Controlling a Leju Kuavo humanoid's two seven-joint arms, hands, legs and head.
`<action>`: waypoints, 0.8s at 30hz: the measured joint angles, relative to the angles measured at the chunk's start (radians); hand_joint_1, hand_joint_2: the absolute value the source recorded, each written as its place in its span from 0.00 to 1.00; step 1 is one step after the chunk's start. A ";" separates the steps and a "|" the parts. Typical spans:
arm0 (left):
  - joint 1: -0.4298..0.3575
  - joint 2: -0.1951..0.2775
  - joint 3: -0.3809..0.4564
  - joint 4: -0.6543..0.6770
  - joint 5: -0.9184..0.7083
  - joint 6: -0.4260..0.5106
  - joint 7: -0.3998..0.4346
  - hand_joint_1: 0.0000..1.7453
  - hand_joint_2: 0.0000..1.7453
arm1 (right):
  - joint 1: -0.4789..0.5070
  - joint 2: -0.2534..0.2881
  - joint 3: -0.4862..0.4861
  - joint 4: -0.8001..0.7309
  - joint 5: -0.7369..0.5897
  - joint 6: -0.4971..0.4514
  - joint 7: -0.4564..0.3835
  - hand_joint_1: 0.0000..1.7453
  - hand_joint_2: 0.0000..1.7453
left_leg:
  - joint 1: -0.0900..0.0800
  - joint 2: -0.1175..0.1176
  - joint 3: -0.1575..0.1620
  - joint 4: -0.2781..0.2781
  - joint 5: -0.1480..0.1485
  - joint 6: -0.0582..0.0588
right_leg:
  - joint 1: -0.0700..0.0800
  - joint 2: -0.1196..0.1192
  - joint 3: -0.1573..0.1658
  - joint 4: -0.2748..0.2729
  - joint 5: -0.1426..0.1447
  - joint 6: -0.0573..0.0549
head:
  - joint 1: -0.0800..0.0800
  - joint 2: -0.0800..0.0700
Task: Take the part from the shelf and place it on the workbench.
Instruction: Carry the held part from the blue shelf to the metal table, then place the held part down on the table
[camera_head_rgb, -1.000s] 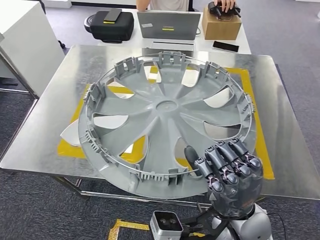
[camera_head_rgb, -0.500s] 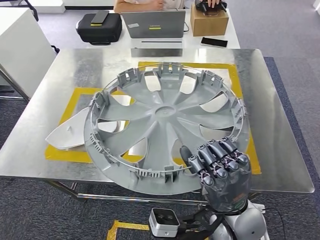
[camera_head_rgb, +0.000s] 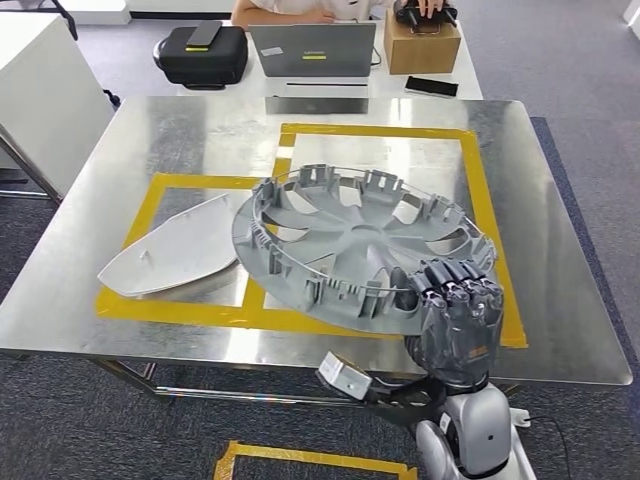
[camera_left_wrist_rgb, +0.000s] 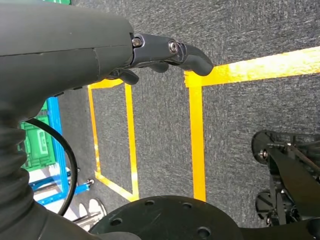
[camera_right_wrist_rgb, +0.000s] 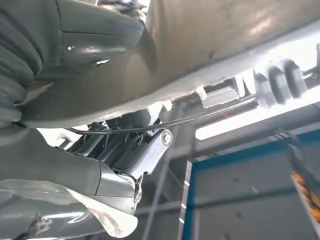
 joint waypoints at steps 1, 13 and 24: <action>0.000 0.000 0.000 0.000 0.001 0.000 0.001 0.00 1.00 | -0.006 -0.013 0.000 0.016 0.000 0.000 0.028 1.00 1.00 | 0.000 0.000 0.000 0.001 0.000 0.000 | 0.000 0.000 0.000 0.000 0.000 0.000 | 0.000 0.000; 0.003 0.000 -0.008 0.000 0.004 -0.001 0.005 0.00 1.00 | -0.033 -0.092 -0.004 0.107 0.000 0.000 0.091 1.00 1.00 | -0.001 0.000 -0.001 0.004 -0.002 0.003 | -0.001 0.000 0.000 0.000 0.001 0.001 | 0.000 0.000; 0.004 0.000 -0.008 0.000 0.004 -0.002 0.005 0.00 1.00 | -0.034 -0.099 -0.004 0.120 0.000 0.000 0.091 1.00 1.00 | -0.001 0.000 -0.001 0.004 -0.002 0.003 | -0.001 0.000 0.000 0.000 0.001 0.001 | 0.000 0.000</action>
